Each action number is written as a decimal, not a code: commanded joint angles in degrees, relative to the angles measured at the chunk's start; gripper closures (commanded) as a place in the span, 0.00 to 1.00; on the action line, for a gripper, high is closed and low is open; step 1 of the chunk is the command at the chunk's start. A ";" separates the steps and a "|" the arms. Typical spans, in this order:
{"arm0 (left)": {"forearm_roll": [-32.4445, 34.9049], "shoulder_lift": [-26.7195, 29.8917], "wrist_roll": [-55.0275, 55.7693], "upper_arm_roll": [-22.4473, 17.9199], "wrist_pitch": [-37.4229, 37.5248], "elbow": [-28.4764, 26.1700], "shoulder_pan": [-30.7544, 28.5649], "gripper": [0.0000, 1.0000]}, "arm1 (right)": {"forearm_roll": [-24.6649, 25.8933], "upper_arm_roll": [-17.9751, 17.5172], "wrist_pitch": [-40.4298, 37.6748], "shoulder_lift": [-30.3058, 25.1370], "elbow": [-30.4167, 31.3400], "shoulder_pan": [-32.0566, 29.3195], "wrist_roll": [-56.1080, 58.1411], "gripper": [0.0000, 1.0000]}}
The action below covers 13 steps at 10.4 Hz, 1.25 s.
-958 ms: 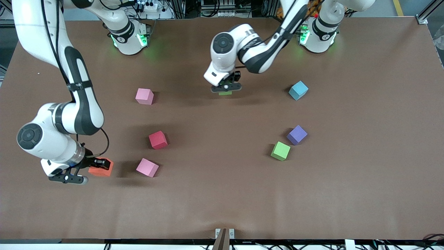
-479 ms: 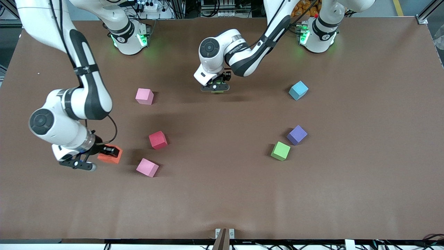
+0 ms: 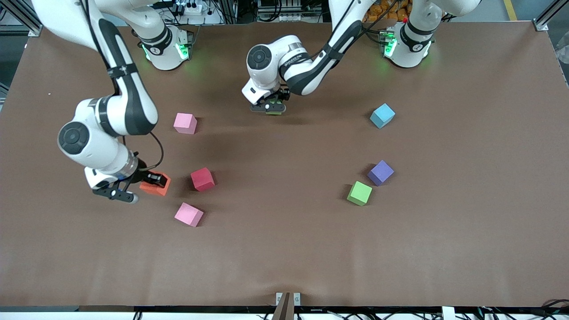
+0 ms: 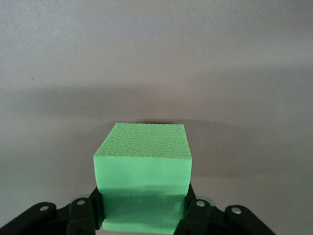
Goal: Arrange blocks into number 1
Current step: 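Place the green cube mid-table while the right gripper sets orange beside it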
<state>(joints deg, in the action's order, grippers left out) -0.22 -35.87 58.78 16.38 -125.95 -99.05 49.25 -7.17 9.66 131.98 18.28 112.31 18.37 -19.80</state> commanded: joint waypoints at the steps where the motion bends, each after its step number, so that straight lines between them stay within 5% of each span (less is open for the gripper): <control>1: 3.98 -1.39 -1.29 -1.08 1.23 2.80 0.05 1.00 | -0.48 0.71 1.61 -4.74 5.72 2.71 -4.62 0.44; 8: 4.62 -9.48 -5.70 -4.16 1.15 12.92 -1.09 1.00 | -0.48 0.09 1.61 -6.33 8.01 4.82 -7.71 0.44; 9: 4.53 -9.30 -5.43 -4.25 1.23 12.92 -1.09 0.79 | -0.57 0.09 1.70 -6.33 8.01 4.92 -7.71 0.44; 10: 4.35 -8.96 -4.82 -4.25 1.15 12.83 -0.92 0.01 | -0.57 0.09 1.79 -6.33 7.92 5.00 -7.71 0.44; 13: 4.70 -7.73 -4.82 -4.34 1.23 12.48 -1.26 0.00 | -0.48 0.09 1.79 -6.16 7.75 6.22 -7.62 0.44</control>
<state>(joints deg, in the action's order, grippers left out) 3.19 -44.11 53.30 12.44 -125.60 -87.29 47.83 -7.17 9.52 133.04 13.99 118.31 23.09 -26.56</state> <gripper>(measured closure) 0.132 0.388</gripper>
